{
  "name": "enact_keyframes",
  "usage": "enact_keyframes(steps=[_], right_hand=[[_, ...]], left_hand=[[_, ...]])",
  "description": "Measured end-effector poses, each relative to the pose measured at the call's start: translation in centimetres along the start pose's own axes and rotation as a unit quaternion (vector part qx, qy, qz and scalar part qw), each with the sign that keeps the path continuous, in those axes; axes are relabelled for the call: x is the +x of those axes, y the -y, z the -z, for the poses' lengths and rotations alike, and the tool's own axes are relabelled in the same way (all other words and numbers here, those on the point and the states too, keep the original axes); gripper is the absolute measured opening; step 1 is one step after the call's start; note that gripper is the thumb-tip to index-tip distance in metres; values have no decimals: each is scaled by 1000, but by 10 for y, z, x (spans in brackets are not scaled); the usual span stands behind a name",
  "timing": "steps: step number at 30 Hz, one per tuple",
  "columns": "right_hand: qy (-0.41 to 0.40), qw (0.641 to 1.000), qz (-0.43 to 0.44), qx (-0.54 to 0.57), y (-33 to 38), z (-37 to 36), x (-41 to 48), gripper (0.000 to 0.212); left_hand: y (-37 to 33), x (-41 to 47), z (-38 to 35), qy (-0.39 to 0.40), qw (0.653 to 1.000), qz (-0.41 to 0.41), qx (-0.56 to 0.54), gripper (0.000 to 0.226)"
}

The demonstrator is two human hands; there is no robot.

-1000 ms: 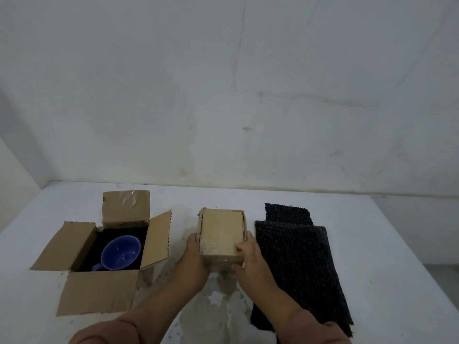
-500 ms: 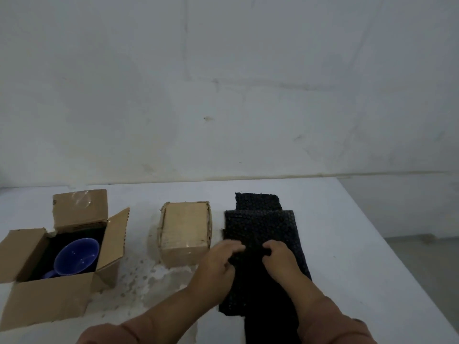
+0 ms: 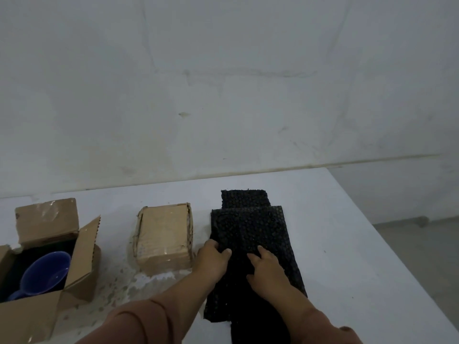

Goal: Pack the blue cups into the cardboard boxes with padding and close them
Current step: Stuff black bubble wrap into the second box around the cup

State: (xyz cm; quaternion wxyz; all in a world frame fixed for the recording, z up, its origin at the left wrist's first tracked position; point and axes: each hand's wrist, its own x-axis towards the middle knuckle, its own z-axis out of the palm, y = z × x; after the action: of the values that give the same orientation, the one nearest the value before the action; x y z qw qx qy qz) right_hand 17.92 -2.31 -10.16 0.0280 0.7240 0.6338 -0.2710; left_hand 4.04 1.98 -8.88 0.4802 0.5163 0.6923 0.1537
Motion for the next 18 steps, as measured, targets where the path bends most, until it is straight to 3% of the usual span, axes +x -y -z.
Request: enact_keyframes(steps=[2,10,14,16,18], right_hand=[[-1,1000,-2,3,0,0,-1,59],[1,1000,-6,20,1,0,-2,60],[-61,987,-18,149,-3,7,-2,48],[-147,957,-60,244,-7,17,-3,38],[-203,903,-100,366,-12,31,-5,39]], left_hand=[[2,0,-2,-33,996,-49,62,44],[5,-3,-1,-117,949,-166,240,26],[-7,-16,-2,-56,970,-195,137,17],[-15,-25,5,16,981,-186,45,21],[-27,-37,18,87,979,-163,-89,24]])
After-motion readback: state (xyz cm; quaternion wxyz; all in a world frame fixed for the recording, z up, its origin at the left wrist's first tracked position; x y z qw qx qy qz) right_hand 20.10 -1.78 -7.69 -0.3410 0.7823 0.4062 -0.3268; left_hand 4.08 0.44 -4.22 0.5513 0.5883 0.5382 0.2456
